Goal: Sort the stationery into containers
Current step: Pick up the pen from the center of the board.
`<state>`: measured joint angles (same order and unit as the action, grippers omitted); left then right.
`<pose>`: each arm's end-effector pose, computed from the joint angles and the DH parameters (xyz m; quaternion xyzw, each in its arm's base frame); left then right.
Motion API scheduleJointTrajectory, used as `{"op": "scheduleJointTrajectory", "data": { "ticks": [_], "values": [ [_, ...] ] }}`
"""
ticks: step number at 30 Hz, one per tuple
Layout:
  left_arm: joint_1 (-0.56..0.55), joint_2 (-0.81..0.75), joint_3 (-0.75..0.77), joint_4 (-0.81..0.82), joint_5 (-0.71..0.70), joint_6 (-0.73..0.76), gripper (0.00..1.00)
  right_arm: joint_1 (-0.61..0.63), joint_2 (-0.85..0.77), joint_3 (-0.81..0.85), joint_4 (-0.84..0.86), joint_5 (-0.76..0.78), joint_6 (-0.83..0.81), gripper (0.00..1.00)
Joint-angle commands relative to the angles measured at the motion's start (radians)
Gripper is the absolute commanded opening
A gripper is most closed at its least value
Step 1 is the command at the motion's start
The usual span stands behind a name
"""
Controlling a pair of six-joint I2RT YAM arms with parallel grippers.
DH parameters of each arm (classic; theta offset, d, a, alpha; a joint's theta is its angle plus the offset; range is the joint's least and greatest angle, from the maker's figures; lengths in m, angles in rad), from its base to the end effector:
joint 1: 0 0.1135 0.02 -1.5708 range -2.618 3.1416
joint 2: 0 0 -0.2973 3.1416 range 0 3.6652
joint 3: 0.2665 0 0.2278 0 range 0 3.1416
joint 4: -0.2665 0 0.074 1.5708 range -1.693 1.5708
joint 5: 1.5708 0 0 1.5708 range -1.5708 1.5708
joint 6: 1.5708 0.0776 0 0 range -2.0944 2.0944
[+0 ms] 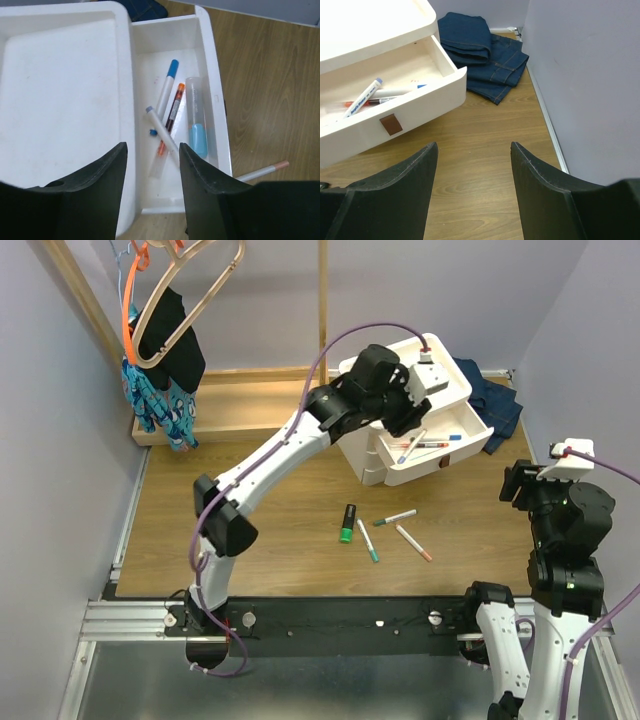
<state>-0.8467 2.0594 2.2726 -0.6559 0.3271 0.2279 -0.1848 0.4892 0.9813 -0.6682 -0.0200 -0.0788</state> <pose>0.3092 -0.3873 0.4180 0.5015 0.6718 -0.2917 0.4605 0.0712 -0.0117 0.3834 0.0342 0.7658 -0.0768 0.6376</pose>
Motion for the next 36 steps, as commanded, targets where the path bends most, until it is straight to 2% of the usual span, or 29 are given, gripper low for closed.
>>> {"op": "scheduleJointTrajectory", "data": {
  "ticks": [1, 3, 4, 5, 6, 8, 10, 12, 13, 16, 19, 25, 36],
  "values": [
    [-0.003, -0.295, -0.202, 0.083, -0.271, -0.057, 0.56, -0.007, 0.005, 0.002, 0.022, -0.003, 0.007, 0.68],
    [0.006, -0.454, -0.376, 0.136, -0.371, -0.137, 0.59, -0.007, 0.005, -0.003, 0.016, -0.006, 0.002, 0.68],
    [0.008, -0.503, -0.554, 0.174, -0.414, -0.157, 0.62, -0.007, 0.005, -0.003, 0.015, -0.009, 0.002, 0.68],
    [0.011, -0.545, -0.634, 0.179, -0.446, -0.174, 0.72, -0.007, 0.006, -0.006, 0.015, -0.011, -0.001, 0.68],
    [0.011, -0.595, -0.692, 0.168, -0.467, -0.199, 0.76, -0.008, 0.008, -0.004, 0.016, -0.014, -0.003, 0.68],
    [0.011, -0.599, -0.780, 0.060, -0.510, -0.252, 0.85, -0.008, 0.011, -0.007, 0.022, -0.021, -0.001, 0.68],
    [0.012, -0.549, -0.812, -0.069, -0.520, -0.333, 0.86, -0.008, 0.015, -0.006, 0.024, -0.024, 0.001, 0.68],
    [0.012, -0.535, -0.860, -0.083, -0.507, -0.396, 0.86, -0.008, 0.022, 0.000, 0.022, -0.024, -0.001, 0.68],
    [0.012, -0.550, -0.948, -0.011, -0.484, -0.392, 0.85, -0.010, 0.022, 0.002, 0.016, -0.026, -0.003, 0.68],
    [0.012, -0.576, -1.079, 0.117, -0.430, -0.418, 0.80, -0.010, 0.025, 0.014, 0.001, -0.029, -0.010, 0.68],
    [0.011, -0.527, -1.119, 0.175, -0.450, -0.507, 0.78, -0.010, 0.028, 0.025, -0.017, -0.029, -0.012, 0.68],
    [0.001, -0.484, -1.229, 0.369, -0.499, -0.571, 0.77, -0.016, 0.026, 0.042, -0.051, -0.031, -0.024, 0.68],
    [-0.083, -0.410, -1.256, 0.447, -0.487, -0.601, 0.77, -0.030, 0.028, 0.066, -0.085, -0.029, -0.036, 0.68]
  ]
}}
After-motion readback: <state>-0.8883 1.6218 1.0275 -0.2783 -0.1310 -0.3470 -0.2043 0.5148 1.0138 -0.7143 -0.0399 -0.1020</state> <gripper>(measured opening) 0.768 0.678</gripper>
